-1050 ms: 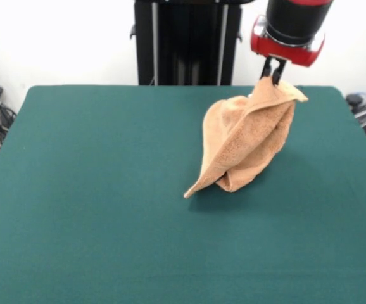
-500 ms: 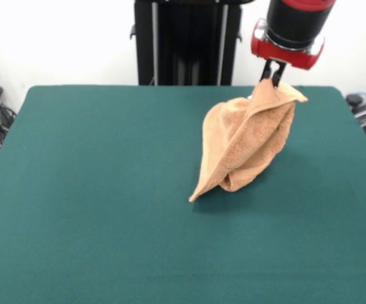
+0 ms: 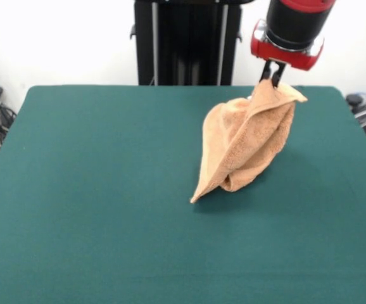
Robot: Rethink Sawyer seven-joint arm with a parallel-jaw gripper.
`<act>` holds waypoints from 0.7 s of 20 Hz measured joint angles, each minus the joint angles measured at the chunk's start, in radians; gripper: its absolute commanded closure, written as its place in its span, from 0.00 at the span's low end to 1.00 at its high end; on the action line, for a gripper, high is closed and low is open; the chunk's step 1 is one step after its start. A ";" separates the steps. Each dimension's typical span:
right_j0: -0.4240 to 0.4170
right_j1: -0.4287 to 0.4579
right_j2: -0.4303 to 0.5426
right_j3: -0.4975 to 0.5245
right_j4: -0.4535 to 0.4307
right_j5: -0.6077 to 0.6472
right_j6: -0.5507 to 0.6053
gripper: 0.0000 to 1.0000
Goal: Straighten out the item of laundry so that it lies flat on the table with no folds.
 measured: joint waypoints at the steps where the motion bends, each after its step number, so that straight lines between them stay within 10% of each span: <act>1: 0.000 0.000 0.000 0.000 0.000 0.000 0.000 1.00; 5: 0.000 0.001 0.000 0.000 0.000 0.000 0.000 1.00; 6: 0.000 0.003 0.000 0.000 0.000 0.000 0.000 0.00; 14: 0.000 0.004 0.000 0.000 0.000 -0.015 0.000 0.00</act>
